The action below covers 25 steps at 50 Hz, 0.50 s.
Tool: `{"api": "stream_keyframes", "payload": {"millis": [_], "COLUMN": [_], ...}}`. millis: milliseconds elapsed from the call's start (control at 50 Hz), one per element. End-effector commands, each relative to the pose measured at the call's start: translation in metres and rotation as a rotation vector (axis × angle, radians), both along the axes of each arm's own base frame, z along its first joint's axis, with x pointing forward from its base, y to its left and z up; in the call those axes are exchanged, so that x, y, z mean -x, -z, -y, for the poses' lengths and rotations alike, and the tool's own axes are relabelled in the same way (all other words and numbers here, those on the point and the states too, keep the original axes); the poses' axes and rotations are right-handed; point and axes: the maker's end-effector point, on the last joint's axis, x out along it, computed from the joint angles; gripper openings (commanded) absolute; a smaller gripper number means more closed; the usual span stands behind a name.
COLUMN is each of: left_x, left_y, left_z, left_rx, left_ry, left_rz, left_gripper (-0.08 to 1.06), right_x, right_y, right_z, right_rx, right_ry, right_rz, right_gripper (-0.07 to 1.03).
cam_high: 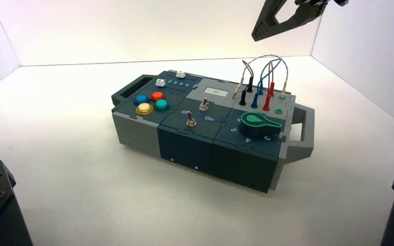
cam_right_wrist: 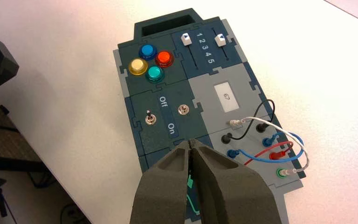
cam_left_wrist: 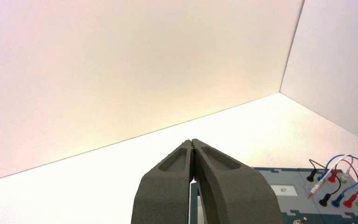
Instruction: Push the green button with the right gripper.
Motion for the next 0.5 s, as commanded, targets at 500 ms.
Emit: {"api": "stream_keyframes", "payload": {"millis": [500], "left_x": [-0.001], "left_y": [-0.009], "left_z": [0.001], "left_rx": [0.0], "left_ry": [0.005], "left_rz": [0.024], "left_gripper": [-0.03], "right_x": [-0.006], "right_y": [-0.006], "right_z": [-0.037], "right_rx": [-0.034], "right_ry": [-0.027], "right_rz": [-0.06], "right_gripper": [-0.02]}}
